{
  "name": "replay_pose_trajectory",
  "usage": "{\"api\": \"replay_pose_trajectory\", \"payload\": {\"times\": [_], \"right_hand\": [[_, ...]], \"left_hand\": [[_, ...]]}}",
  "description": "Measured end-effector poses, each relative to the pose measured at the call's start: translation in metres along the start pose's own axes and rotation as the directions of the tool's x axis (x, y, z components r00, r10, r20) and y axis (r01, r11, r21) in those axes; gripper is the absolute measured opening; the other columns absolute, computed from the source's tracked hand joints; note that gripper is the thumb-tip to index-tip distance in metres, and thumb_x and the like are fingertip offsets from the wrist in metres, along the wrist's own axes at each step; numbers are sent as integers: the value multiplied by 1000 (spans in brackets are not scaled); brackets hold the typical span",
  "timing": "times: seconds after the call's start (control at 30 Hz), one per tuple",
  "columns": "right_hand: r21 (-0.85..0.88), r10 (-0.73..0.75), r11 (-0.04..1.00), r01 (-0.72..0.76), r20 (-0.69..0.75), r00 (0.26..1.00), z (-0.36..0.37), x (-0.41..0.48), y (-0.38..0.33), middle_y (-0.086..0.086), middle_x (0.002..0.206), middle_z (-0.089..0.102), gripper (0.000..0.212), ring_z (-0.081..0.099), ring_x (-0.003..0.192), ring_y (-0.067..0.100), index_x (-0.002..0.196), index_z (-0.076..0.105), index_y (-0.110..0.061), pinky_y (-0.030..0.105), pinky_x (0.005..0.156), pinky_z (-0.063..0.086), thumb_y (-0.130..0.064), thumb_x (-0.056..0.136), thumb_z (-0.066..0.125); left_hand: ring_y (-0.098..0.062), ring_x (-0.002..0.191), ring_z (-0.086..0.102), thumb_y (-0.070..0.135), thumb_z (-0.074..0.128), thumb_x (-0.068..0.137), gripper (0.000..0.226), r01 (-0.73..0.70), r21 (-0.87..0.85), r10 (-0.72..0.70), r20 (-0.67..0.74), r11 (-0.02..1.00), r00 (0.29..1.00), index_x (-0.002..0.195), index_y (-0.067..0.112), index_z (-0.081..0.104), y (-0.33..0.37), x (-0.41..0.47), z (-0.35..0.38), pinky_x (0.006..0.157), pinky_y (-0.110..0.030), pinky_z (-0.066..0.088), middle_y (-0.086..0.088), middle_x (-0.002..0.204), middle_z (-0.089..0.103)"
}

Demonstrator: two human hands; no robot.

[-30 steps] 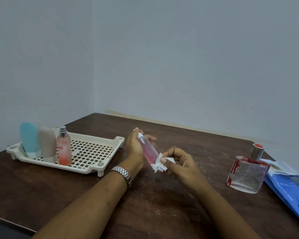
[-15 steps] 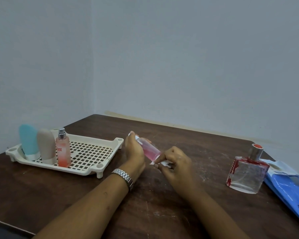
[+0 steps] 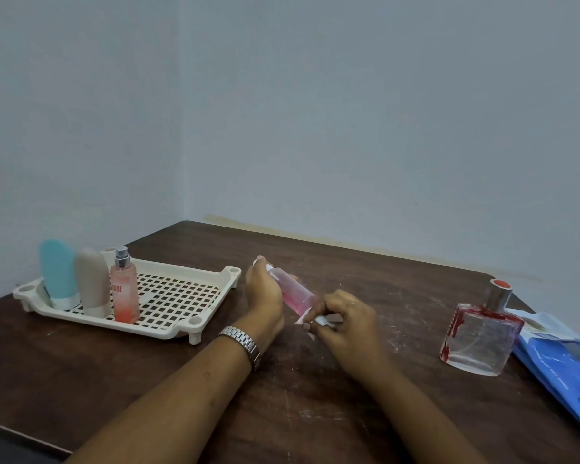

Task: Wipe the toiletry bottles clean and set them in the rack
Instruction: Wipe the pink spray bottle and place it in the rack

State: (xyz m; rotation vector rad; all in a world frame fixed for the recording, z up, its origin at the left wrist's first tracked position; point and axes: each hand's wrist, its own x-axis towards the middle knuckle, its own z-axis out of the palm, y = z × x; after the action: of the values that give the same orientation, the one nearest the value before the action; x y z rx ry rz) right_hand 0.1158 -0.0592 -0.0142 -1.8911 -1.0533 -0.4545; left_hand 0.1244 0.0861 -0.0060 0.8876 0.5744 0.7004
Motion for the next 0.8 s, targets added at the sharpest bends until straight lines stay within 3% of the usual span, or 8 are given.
{"api": "replay_pose_trajectory", "payload": {"times": [0.07,0.23,0.33,0.43,0.63,0.8], "right_hand": [[18,34,999,-33,-32,999,-2,2,4,-10,74,60,42,55,79,6,62,57,-40,13,59,44,-5,68,79],[68,91,994,-86,-72,993,-5,3,7,-7,73,59,23,55,75,7,66,61,-27,13,58,42,-13,70,79],[186,128,976,-115,-55,990,-6,3,5,-4,76,62,12,57,72,9,73,63,-22,21,60,47,-19,75,75],[331,186,927,-175,0,983,-9,4,3,-1,79,65,8,62,72,11,80,63,-15,26,59,52,-12,80,70],[535,317,777,-331,122,941,-11,5,4,4,88,67,8,66,81,20,87,67,-12,34,70,58,-8,88,60],[521,303,783,-340,157,940,-11,4,4,4,89,69,11,66,81,18,88,69,-11,28,69,56,-6,88,59]], "left_hand": [[-16,53,59,38,37,99,51,8,18,-9,22,1000,1000,118,-5,56,0,-1,-1,56,-27,44,-3,46,62],[-21,66,60,41,40,98,51,4,25,-6,77,1000,997,117,-4,57,2,-3,0,72,-34,49,-5,56,64],[-22,69,60,42,48,96,42,-64,22,61,128,998,990,111,3,54,3,-3,1,80,-40,49,-4,59,63],[-23,81,60,45,55,92,38,-120,54,110,152,991,982,106,9,54,3,-4,0,91,-45,46,-3,65,65],[-20,73,60,42,57,92,28,-157,73,140,193,985,971,98,15,55,6,-7,-2,81,-41,48,-4,74,63],[-16,62,57,37,56,92,28,-209,146,136,398,967,907,100,9,54,4,-16,-3,59,-27,48,-3,69,60]]}}
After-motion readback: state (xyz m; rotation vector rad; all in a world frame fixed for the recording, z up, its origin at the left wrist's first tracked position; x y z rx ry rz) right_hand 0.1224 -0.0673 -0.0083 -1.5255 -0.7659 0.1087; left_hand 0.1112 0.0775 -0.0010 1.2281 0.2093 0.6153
